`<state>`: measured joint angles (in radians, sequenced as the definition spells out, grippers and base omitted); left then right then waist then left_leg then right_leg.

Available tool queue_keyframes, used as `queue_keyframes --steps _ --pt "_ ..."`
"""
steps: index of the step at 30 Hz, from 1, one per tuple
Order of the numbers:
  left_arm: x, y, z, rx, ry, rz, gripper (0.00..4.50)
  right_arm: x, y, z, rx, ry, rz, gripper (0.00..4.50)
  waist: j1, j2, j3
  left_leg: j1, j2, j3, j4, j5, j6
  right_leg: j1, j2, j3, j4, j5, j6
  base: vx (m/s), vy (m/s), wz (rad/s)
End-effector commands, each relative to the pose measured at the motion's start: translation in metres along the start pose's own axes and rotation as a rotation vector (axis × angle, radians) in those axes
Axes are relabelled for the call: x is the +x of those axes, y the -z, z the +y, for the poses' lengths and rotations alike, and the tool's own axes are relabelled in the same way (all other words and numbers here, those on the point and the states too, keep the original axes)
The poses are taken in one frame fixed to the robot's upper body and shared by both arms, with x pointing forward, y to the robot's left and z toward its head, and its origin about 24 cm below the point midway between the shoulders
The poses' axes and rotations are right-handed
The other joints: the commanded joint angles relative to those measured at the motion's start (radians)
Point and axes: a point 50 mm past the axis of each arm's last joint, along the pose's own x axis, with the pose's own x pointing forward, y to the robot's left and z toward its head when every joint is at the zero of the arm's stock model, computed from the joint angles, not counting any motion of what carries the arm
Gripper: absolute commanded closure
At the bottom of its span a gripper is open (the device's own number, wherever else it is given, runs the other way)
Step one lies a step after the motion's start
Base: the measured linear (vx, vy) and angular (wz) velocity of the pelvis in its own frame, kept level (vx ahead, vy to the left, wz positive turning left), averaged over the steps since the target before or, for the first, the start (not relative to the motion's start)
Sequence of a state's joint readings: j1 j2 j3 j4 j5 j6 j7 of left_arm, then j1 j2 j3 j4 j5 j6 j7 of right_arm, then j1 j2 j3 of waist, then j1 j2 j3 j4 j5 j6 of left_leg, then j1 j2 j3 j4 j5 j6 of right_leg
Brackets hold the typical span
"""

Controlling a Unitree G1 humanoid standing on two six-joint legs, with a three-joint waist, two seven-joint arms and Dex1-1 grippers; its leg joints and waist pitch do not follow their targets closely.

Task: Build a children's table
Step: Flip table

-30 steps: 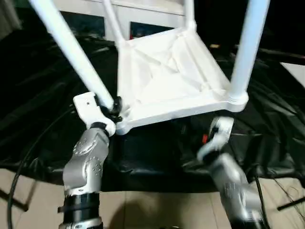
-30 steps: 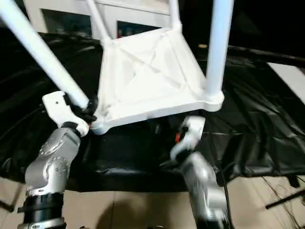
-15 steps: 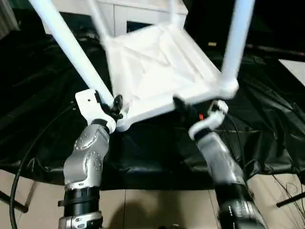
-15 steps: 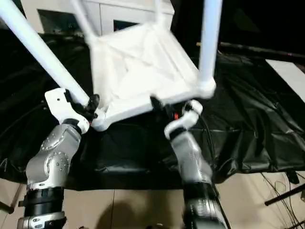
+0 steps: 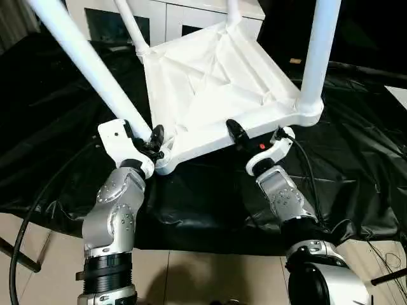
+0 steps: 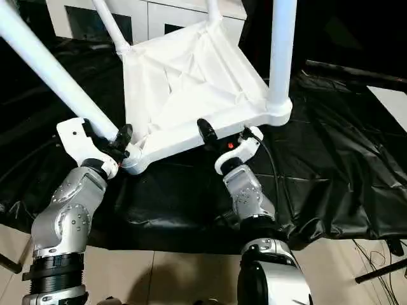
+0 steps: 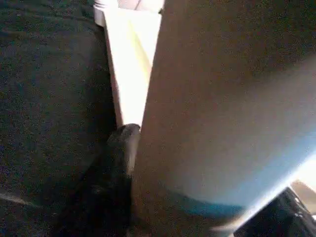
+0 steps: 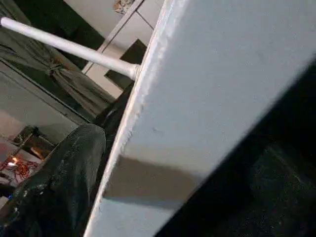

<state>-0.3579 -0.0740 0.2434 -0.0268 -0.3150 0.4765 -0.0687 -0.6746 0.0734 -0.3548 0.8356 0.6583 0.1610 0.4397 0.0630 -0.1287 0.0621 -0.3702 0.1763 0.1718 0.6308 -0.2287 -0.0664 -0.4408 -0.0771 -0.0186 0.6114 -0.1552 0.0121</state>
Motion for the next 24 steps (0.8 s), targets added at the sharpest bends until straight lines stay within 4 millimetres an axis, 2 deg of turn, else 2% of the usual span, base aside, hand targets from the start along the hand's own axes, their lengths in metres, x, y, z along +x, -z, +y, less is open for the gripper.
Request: queue_keyframes --steps 1,2,5,9,10,12,13,15,18,19,20,21,24 --pt "-0.001 0.003 -0.022 -0.116 0.140 0.013 2.31 -0.001 -0.007 -0.005 -0.005 0.011 -0.024 0.00 0.000 0.003 -0.065 0.010 0.040 -0.001 -0.080 -0.009 0.110 0.055 -0.047 0.021 -0.048 -0.117 -0.227 0.000 0.000 0.00" --pt "-0.001 0.004 -0.023 -0.116 0.151 0.020 2.31 -0.001 -0.008 -0.005 -0.005 0.014 -0.026 0.00 0.001 0.006 -0.064 0.010 0.041 -0.002 -0.081 -0.012 0.110 0.054 -0.047 0.021 -0.048 -0.117 -0.227 0.000 0.000 0.00" --pt "-0.003 0.007 -0.030 -0.110 0.221 0.055 2.31 0.003 -0.014 -0.005 -0.004 0.017 -0.049 0.00 0.000 0.007 -0.064 0.011 0.041 -0.002 -0.081 -0.025 0.103 0.054 -0.047 0.020 -0.048 -0.124 -0.231 0.000 0.000 0.00" --pt "-0.005 0.009 -0.036 -0.098 0.276 0.088 2.31 0.005 -0.020 -0.003 -0.005 0.008 -0.070 0.00 0.008 0.008 -0.065 0.014 0.041 0.001 -0.079 -0.007 0.108 0.053 -0.044 0.020 -0.044 -0.090 -0.240 0.000 0.000 0.00" --pt "-0.005 0.009 -0.036 -0.090 0.279 0.091 2.31 0.005 -0.020 -0.003 -0.003 0.007 -0.075 0.00 0.013 0.014 -0.064 0.013 0.041 0.001 -0.081 -0.005 0.109 0.053 -0.045 0.020 -0.043 -0.090 -0.240 0.000 0.000 0.00" --pt "-0.005 0.009 -0.037 -0.085 0.283 0.093 2.31 0.005 -0.021 -0.004 0.007 0.010 -0.088 0.00 0.013 0.010 -0.064 0.012 0.041 0.000 -0.082 -0.012 0.100 0.056 -0.045 0.019 -0.045 -0.099 -0.234 0.000 0.000 0.00" --pt "-0.005 0.010 -0.037 -0.084 0.283 0.093 2.31 0.005 -0.022 -0.004 0.012 0.012 -0.092 0.19 0.012 0.008 -0.065 0.011 0.041 0.000 -0.081 -0.016 0.099 0.056 -0.045 0.019 -0.045 -0.102 -0.233 0.000 0.000 0.00" --pt "-0.005 0.009 -0.036 -0.080 0.277 0.097 2.31 0.005 -0.022 -0.006 0.029 0.026 -0.103 0.19 0.014 0.008 -0.064 0.011 0.041 0.000 -0.083 -0.029 0.093 0.057 -0.047 0.020 -0.047 -0.116 -0.229 0.000 0.000 0.00" --pt "-0.006 0.009 -0.035 -0.077 0.274 0.100 2.31 0.005 -0.021 -0.007 0.034 0.030 -0.105 0.54 0.014 0.009 -0.065 0.010 0.042 0.000 -0.083 -0.040 0.084 0.056 -0.047 0.019 -0.047 -0.127 -0.227 0.000 0.000 0.00" --pt "-0.006 0.009 -0.035 -0.076 0.273 0.101 2.31 0.005 -0.021 -0.008 0.035 0.035 -0.109 0.54 0.013 0.006 -0.065 0.011 0.042 0.000 -0.083 -0.037 0.085 0.056 -0.046 0.019 -0.047 -0.122 -0.227 0.000 0.000 0.00" --pt "-0.006 0.009 -0.035 -0.076 0.272 0.102 2.31 0.005 -0.022 -0.008 0.035 0.037 -0.111 0.57 0.013 0.007 -0.066 0.010 0.042 0.000 -0.082 -0.029 0.088 0.057 -0.046 0.019 -0.045 -0.111 -0.229 0.000 0.000 0.00" --pt "-0.006 0.009 -0.035 -0.076 0.270 0.102 2.31 0.005 -0.022 -0.008 0.037 0.043 -0.115 0.86 0.013 0.007 -0.066 0.010 0.042 0.000 -0.082 -0.028 0.089 0.056 -0.046 0.019 -0.045 -0.110 -0.229 0.000 0.000 0.00" --pt "-0.006 0.010 -0.035 -0.075 0.271 0.105 2.31 0.005 -0.023 -0.010 0.020 0.054 -0.109 0.95 0.012 0.007 -0.067 0.011 0.042 0.001 -0.081 -0.024 0.092 0.057 -0.046 0.019 -0.045 -0.113 -0.228 0.000 0.000 0.00"
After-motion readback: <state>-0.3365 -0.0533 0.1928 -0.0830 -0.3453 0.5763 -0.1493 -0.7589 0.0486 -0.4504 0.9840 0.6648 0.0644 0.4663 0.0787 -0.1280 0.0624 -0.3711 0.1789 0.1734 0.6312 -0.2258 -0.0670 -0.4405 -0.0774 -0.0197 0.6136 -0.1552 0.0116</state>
